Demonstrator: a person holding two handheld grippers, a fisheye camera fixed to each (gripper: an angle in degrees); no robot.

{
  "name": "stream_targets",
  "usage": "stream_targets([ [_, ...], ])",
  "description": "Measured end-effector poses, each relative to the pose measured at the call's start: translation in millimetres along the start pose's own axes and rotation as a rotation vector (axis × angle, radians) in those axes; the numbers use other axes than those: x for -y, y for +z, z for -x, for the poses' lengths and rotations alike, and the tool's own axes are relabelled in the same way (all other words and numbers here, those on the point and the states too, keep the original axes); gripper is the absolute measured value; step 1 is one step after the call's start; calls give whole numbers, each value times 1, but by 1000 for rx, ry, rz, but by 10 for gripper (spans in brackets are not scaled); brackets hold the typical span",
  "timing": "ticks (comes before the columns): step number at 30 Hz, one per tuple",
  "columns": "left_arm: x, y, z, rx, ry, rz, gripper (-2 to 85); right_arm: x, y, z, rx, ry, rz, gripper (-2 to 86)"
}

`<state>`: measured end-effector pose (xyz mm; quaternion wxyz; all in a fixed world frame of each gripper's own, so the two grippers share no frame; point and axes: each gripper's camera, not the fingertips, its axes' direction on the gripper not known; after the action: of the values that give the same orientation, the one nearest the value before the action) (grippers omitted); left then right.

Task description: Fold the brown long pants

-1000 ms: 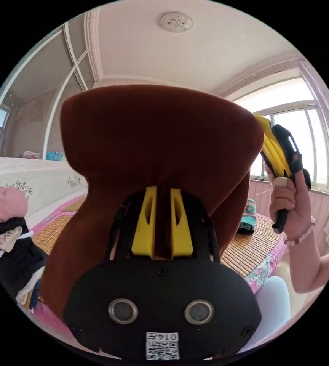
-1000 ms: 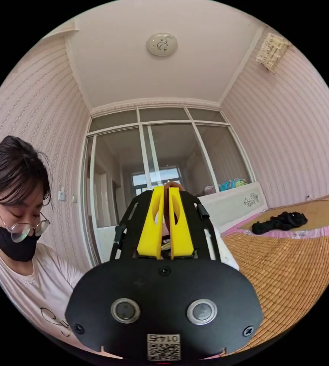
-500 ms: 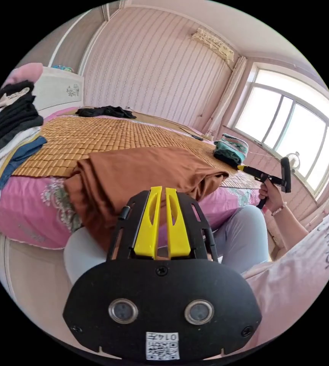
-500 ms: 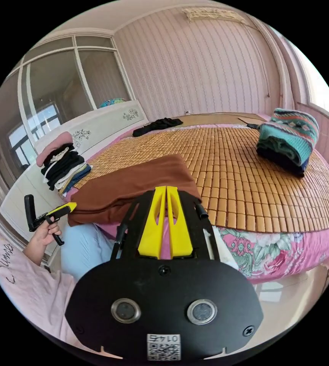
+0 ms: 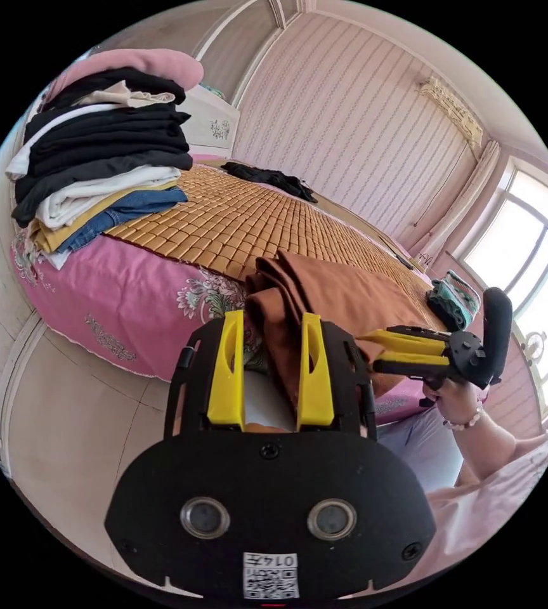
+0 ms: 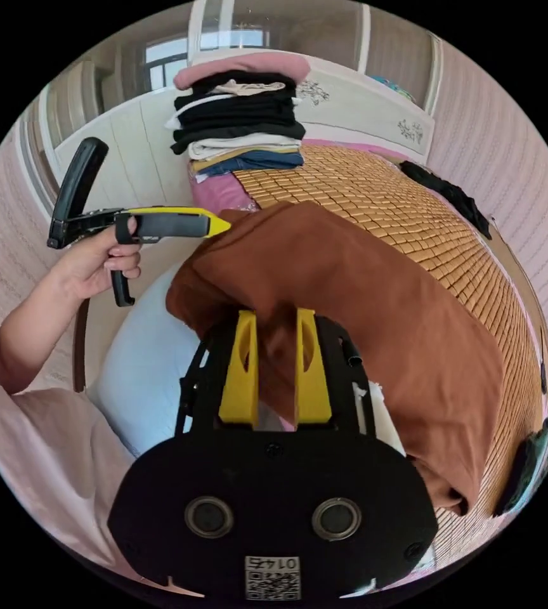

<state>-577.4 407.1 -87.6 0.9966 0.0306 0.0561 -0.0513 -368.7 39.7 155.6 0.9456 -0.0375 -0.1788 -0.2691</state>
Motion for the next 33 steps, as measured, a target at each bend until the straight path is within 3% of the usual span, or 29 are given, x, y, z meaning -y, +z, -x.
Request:
stream_targets([
  [3,10,11,-3,14,-4,73,127,-11,-25,-33,103,177,-113,31],
  [7,15,1,-9,13,64,81,38,-46,-80,-68,-45,293,-246,18],
  [13,39,-51,-11,-83,82,-49,-7,-132,-203,-136,-190,542,-492,13],
  [20,160,-146,-31,-266,204,-291,-9,-192,-357,-206,-503,712,-706,14],
  [23,153,-210,-16,-197,285,-446,-8,-244,-379,-226,-534,846,-694,15],
  [25,131,-228,14,-182,267,-453,-6,-281,-368,-232,-551,921,-606,16],
  [28,77,-213,86,-171,123,-327,1,-357,-317,-239,-476,1122,-423,16],
  [30,30,-172,142,-107,-106,-87,11,-400,-283,-236,-423,1251,-324,15],
  [33,-6,-164,171,-147,-202,-29,27,-445,-264,-218,-480,1394,-286,12],
])
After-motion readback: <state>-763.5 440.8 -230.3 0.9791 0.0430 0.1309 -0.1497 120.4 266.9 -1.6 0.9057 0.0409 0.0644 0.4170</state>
